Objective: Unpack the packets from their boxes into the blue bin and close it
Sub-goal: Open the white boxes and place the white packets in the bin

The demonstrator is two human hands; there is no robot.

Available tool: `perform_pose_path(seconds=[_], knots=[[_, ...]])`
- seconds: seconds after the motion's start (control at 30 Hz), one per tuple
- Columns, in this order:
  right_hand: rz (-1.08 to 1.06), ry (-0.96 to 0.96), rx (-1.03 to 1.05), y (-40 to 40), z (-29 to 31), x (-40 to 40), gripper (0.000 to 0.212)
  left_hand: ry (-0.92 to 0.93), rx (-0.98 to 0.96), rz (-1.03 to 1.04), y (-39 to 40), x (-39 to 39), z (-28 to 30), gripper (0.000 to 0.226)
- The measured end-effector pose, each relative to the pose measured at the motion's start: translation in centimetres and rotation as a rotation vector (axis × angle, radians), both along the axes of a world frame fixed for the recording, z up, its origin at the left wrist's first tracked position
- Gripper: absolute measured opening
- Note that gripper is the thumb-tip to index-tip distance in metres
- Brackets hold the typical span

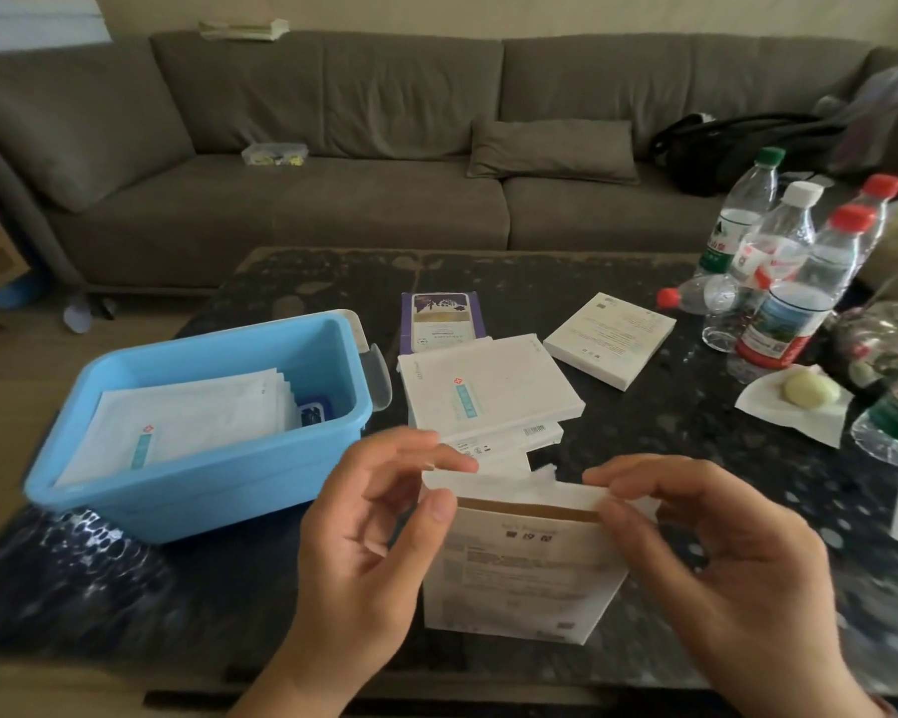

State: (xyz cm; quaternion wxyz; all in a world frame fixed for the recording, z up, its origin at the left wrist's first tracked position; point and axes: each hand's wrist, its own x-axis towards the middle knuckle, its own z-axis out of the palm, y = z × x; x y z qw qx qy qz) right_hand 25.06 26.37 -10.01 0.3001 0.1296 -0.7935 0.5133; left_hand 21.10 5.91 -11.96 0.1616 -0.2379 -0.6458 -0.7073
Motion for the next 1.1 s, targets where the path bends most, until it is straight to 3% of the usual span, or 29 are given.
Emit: perform_pose_path(seconds=[0.13,0.3,0.37,0.53,0.83,1.1], knots=[[-0.034,0.075,0.217,-0.2,1.1,-0.1,0.006,-0.069,0.018,-0.026,-0.1,-0.2,-0.4,0.014],[-0.001,0.102,0.438,-1.0,2.5,-0.7,0.034,-0.037,-0.021,-0.012,0.0,-0.2,-0.4,0.013],[-0.017,0.121,0.492,-1.4,2.5,-1.1,0.028,-0.028,-0.011,-0.022,-0.1,-0.2,-0.5,0.012],[0.044,0.146,0.406,-1.8,1.8,-1.6,0.008,-0.012,-0.041,-0.026,-0.2,-0.2,-0.4,0.013],[0.071,0.075,0.208,-2.5,1.4,-1.5,0.012,-0.033,-0.086,-0.061,0.1,-0.1,0.0,0.015],[-0.026,0.069,0.216,-2.9,1.5,-1.4,0.005,-0.122,-0.040,-0.057,1.0,0.2,0.1,0.015]])
